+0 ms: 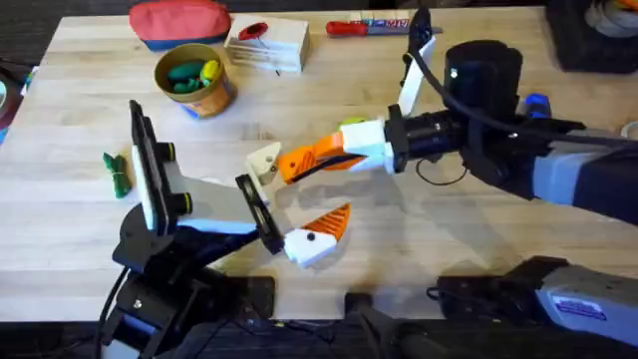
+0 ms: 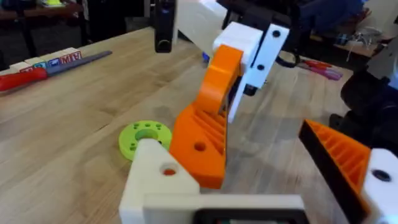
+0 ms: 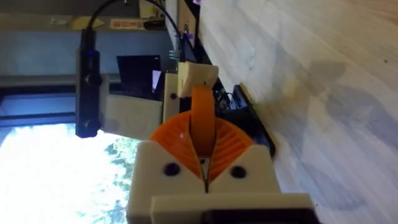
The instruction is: Pick up the gripper from the table and insert it into the empty holder that is missing its gripper. Then pick up a screw, insert it into the mounting hole, and use the screwdriver to tighten it. Finally, clean up the table by picking up the vegetable and placing it into the bucket.
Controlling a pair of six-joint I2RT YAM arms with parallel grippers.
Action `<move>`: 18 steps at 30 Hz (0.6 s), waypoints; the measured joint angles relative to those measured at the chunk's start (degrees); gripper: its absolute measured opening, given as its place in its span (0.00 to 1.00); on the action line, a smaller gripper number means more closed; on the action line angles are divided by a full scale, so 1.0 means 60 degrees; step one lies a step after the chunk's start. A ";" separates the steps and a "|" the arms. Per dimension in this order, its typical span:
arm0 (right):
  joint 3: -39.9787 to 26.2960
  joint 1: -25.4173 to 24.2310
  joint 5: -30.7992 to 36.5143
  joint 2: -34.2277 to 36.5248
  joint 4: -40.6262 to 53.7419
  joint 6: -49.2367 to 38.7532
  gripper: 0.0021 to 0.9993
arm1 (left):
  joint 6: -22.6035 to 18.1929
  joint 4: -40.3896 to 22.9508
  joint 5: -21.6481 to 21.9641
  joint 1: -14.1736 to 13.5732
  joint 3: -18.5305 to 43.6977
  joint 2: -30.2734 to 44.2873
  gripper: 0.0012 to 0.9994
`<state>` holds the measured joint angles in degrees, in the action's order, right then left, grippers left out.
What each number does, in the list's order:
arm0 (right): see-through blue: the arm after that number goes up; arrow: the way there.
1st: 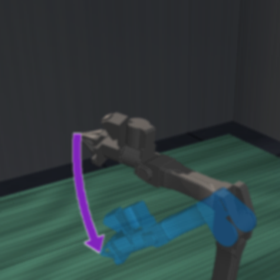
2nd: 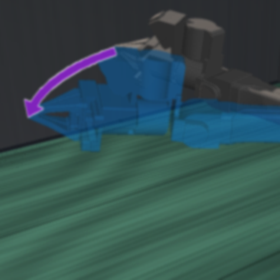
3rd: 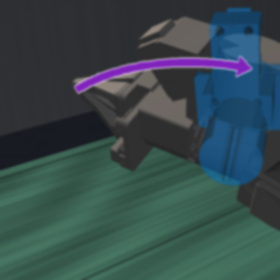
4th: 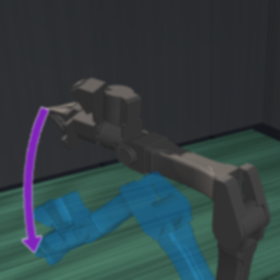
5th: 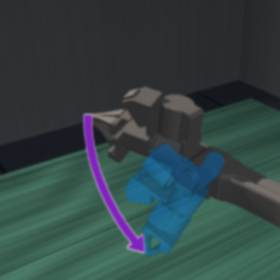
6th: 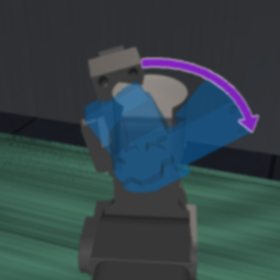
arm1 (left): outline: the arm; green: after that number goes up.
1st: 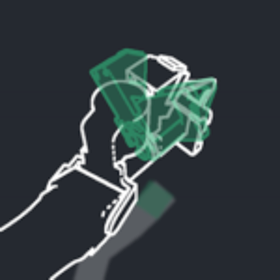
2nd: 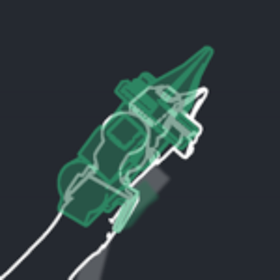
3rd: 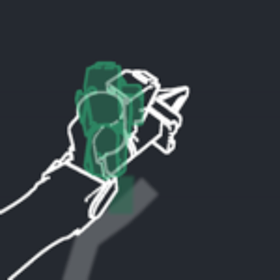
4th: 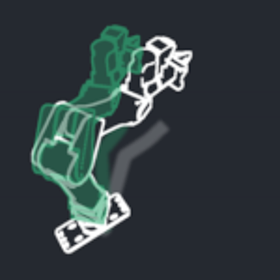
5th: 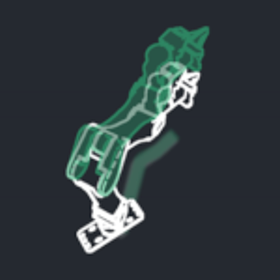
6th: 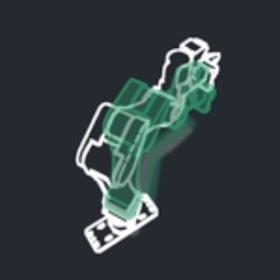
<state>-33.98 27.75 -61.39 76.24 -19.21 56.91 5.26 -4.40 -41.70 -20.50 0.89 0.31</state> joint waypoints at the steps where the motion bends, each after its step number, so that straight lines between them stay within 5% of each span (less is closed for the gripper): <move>1: 0.0000 0.0018 -0.0228 0.0199 -0.0537 0.0385 0.00 | -0.0007 0.0011 0.0002 0.0006 0.0000 -0.0002 0.98; 18: 0.0000 0.0036 -0.0684 0.1184 -0.1328 0.0855 0.00 | 0.0222 -0.0011 -0.0068 0.0002 0.0000 0.0001 0.98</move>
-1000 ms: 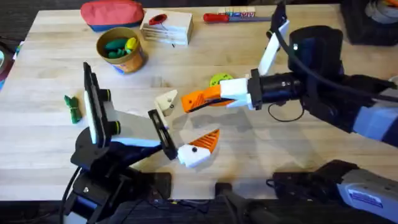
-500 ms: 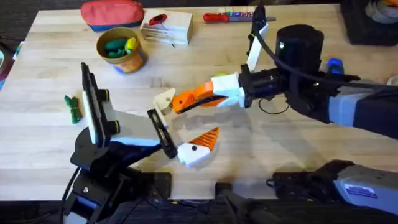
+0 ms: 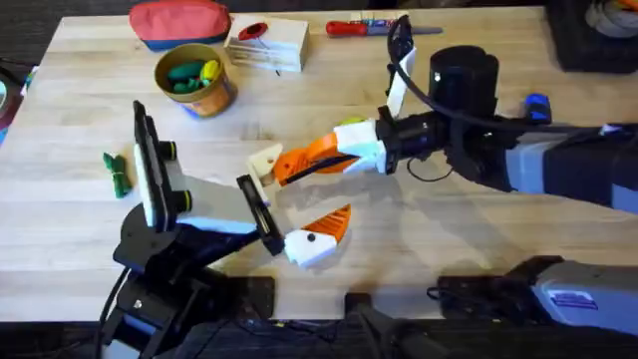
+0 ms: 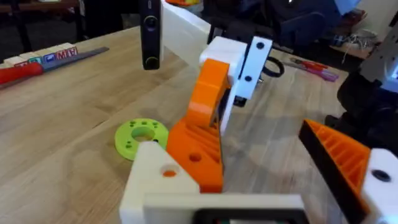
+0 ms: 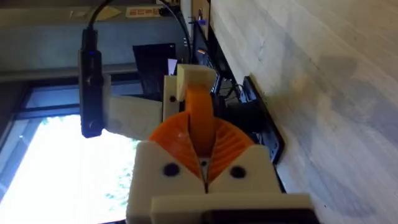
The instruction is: Pick up the gripper from the table and insert it into the empty holder that is missing its gripper. Then pick up a screw, insert it into the mounting hole, and use the screwdriver to tighten it. Finally, clean up the table by picking up the vegetable and placing it into the bucket.
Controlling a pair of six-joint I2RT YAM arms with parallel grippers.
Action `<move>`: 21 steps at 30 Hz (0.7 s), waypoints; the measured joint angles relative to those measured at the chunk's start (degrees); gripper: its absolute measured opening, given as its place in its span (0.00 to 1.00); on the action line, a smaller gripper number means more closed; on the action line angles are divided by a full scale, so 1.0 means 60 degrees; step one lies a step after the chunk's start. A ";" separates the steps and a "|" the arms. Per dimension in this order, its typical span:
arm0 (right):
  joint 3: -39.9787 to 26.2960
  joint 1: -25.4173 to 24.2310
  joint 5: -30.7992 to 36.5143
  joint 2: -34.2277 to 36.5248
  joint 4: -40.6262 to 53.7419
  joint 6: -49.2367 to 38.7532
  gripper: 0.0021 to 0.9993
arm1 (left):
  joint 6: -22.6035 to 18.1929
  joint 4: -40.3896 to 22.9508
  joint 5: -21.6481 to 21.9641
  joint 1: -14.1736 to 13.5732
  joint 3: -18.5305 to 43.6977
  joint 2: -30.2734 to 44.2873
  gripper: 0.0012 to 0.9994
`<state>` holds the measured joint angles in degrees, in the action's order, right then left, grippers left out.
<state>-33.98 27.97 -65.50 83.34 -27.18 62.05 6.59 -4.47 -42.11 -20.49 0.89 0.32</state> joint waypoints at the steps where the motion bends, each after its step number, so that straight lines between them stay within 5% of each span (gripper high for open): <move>1: 0.0000 0.0000 -0.0026 0.0084 -0.0203 0.0053 0.00 | 0.0000 0.0000 -0.0008 0.0000 0.0000 0.0000 0.98; 21: -0.0578 0.0573 0.0274 0.1048 -0.0849 0.0527 0.00 | 0.0207 -0.0004 0.0001 0.0004 0.0000 0.0018 0.98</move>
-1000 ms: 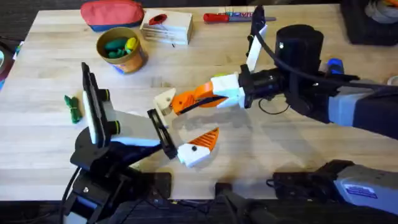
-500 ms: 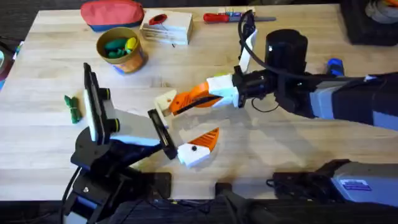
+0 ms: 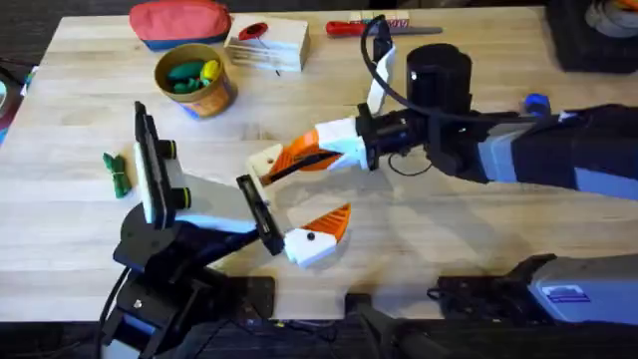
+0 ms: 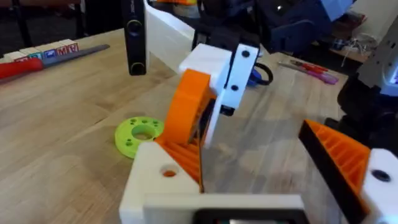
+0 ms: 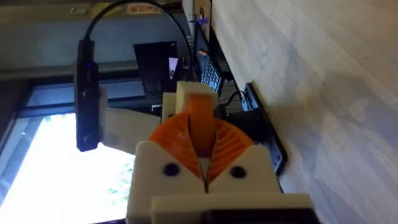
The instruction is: Pick up the gripper from the table and insert it into the empty holder that is missing its gripper. Then pick up a screw, insert it into the mounting hole, and use the screwdriver to tighten it. Finally, clean up the table by picking up the vegetable and placing it into the bucket.
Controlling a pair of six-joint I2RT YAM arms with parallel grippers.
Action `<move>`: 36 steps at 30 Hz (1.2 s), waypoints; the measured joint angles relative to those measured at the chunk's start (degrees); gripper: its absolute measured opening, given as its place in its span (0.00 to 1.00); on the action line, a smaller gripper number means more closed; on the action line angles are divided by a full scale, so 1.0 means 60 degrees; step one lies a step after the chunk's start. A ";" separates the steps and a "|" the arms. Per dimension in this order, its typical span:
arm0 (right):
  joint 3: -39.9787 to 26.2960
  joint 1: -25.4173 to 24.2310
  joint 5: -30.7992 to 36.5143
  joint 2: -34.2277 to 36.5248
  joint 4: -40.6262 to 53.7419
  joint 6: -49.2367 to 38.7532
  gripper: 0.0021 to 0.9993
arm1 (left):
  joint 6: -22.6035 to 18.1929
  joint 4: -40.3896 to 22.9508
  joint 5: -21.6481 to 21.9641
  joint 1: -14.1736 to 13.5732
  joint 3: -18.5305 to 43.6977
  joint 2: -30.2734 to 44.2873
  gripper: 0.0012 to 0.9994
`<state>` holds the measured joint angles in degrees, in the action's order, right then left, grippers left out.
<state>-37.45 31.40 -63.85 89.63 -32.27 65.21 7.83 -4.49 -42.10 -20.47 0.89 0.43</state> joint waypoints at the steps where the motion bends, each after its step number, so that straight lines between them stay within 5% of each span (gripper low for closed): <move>1: -0.0049 0.0012 0.0019 0.0031 0.0015 0.0004 0.00 | -0.0003 0.0000 0.0036 0.0000 0.0000 0.0000 0.98; 26: -0.0646 0.0178 0.0094 0.0709 -0.0015 -0.0127 0.01 | 0.0135 0.0007 0.0633 0.0098 0.0000 0.0000 0.98; 36: -0.0646 0.0174 -0.0365 0.0830 -0.0342 -0.0382 0.21 | 0.0024 0.0018 0.0469 0.0064 0.0000 0.0000 0.98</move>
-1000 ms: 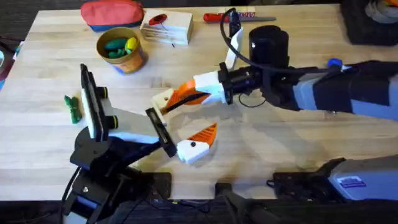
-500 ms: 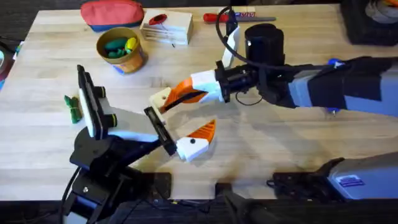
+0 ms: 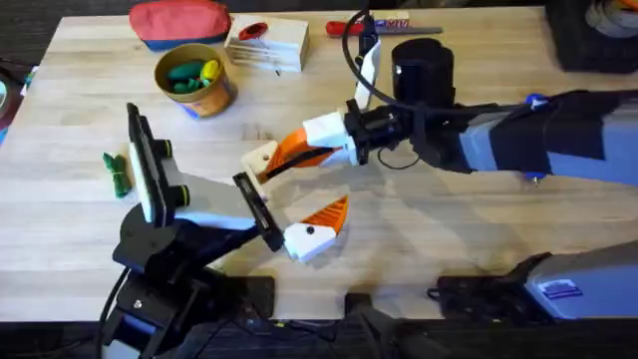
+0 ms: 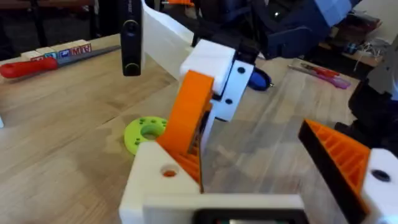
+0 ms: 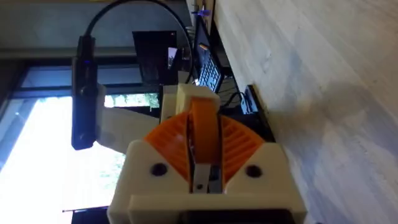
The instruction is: Pick up the gripper from the table and insert it into the empty holder that is missing its gripper. Then pick up a screw, insert it into the mounting hole, and use the screwdriver to tighten it. Finally, clean up the table by picking up the vegetable and placing it into the bucket.
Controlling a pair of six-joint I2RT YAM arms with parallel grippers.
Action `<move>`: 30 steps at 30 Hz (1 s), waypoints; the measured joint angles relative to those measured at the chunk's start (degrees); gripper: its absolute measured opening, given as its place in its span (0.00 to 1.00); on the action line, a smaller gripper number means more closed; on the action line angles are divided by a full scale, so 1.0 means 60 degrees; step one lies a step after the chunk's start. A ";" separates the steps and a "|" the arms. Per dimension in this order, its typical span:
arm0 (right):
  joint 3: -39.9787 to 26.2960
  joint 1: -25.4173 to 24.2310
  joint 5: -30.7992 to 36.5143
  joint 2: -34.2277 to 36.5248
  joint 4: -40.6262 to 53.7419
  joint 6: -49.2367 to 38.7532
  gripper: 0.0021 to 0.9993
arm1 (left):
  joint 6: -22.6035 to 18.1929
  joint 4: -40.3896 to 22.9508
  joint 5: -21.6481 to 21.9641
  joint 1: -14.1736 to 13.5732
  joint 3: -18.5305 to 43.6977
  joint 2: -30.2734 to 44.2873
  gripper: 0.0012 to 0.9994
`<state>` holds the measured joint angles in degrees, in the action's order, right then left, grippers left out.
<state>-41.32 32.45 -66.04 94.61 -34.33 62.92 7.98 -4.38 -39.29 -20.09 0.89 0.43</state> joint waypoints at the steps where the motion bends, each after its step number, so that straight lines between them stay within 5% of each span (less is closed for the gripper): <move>1: 0.0000 -0.0010 -0.0071 0.0004 0.0003 -0.0020 0.23 | -0.0012 0.0000 -0.0042 -0.0018 0.0000 0.0000 0.98; 11: 0.0000 -0.0293 -0.0609 0.0047 -0.0023 -0.0056 0.39 | -0.0180 0.0004 -0.0349 -0.0067 0.0000 0.0000 0.98; 15: 0.0000 -0.0372 -0.0714 0.0047 -0.0193 -0.0062 0.57 | -0.0184 0.0004 -0.0350 -0.0067 0.0000 0.0000 0.98; 20: 0.0000 -0.0383 -0.0712 0.0047 -0.0220 -0.0132 0.95 | -0.0191 0.0004 -0.0353 -0.0067 0.0000 -0.0004 0.98; 25: 0.0000 -0.0720 -0.0466 0.0047 -0.0222 -0.0618 0.99 | -0.0220 0.0004 -0.0353 -0.0067 0.0000 -0.0004 0.98; 30: -0.0322 -0.1966 -0.0153 0.0047 -0.0200 -0.1419 0.99 | -0.0242 0.0004 -0.0353 -0.0067 0.0000 -0.0002 0.98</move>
<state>-43.25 20.65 -66.96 94.89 -35.53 54.40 6.53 -4.36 -41.41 -20.49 0.89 0.41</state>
